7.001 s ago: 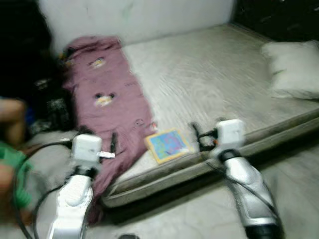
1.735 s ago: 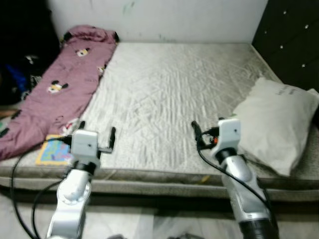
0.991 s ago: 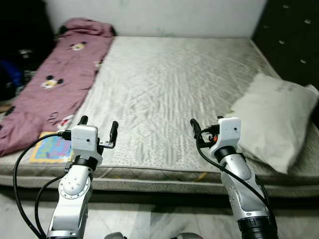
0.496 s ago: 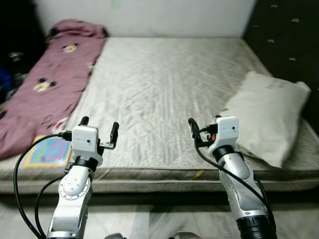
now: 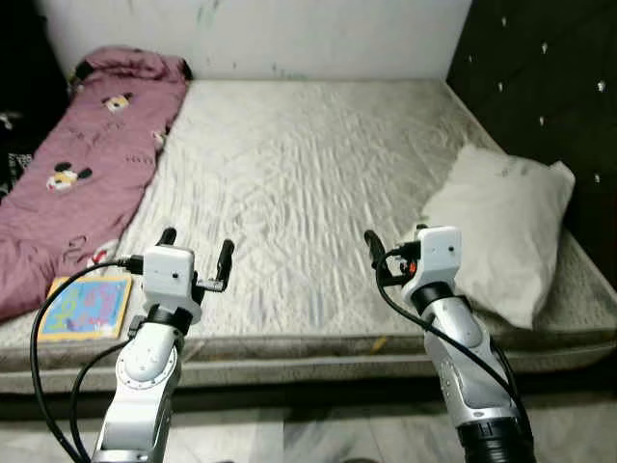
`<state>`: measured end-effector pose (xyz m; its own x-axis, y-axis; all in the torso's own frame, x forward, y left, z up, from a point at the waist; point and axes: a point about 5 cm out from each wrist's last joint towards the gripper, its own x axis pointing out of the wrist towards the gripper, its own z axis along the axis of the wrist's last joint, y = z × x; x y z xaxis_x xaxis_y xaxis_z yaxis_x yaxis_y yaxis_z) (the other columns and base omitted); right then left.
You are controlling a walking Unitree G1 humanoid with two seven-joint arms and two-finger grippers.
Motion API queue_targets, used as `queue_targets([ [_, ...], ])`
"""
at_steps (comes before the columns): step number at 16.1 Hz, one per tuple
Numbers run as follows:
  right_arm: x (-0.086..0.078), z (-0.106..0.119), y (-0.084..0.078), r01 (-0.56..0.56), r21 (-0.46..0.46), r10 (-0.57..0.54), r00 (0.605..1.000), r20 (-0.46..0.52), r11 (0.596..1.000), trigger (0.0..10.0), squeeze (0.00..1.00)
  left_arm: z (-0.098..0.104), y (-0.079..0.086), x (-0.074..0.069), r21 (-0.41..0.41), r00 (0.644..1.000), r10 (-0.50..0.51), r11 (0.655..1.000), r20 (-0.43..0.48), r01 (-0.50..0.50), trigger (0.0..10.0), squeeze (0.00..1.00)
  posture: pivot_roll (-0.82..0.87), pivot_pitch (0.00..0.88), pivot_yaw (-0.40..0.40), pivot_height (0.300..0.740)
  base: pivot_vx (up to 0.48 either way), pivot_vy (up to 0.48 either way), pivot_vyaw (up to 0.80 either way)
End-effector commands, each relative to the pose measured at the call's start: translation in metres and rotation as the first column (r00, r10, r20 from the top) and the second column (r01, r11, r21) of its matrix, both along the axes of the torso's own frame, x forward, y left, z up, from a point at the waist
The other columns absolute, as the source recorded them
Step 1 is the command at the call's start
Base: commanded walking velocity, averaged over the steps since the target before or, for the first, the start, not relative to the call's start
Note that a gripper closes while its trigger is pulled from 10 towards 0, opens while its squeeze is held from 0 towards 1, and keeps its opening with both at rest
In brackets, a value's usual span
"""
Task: Clean up the room
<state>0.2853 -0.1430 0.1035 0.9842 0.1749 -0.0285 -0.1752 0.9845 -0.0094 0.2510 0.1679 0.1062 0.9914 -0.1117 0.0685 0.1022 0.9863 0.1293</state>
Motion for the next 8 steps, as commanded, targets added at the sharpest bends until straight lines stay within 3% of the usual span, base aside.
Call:
queue_targets([
  [1, 0.0019, 0.0009, -0.0024, 0.01, -0.001, -0.01, 1.0, -0.004, 1.0, 10.0, 0.0, 0.0012, 0.0003, -0.0002, 0.006, 1.0, -0.004, 1.0, 0.003, 0.004, 10.0, 0.0, -0.12, 0.0, -0.006, 0.74, 0.311, 0.0, 0.0],
  [6, 0.0021, 0.0007, -0.0026, 0.013, -0.002, -0.013, 1.0, -0.006, 1.0, 10.0, 0.0, 0.0008, 0.0, -0.0006, 0.005, 1.0, -0.004, 1.0, 0.0, 0.004, 10.0, 0.0, -0.12, 0.0, -0.006, 0.74, 0.297, 0.0, 0.0],
  [8, 0.0026, 0.0009, -0.0029, 0.014, -0.003, -0.014, 1.0, -0.006, 1.0, 10.0, 0.0, 0.0, -0.0001, -0.0002, 0.011, 1.0, -0.001, 1.0, -0.009, 0.001, 10.0, 0.0, -0.12, 0.0, -0.006, 0.74, 0.0, 0.0, 0.0],
])
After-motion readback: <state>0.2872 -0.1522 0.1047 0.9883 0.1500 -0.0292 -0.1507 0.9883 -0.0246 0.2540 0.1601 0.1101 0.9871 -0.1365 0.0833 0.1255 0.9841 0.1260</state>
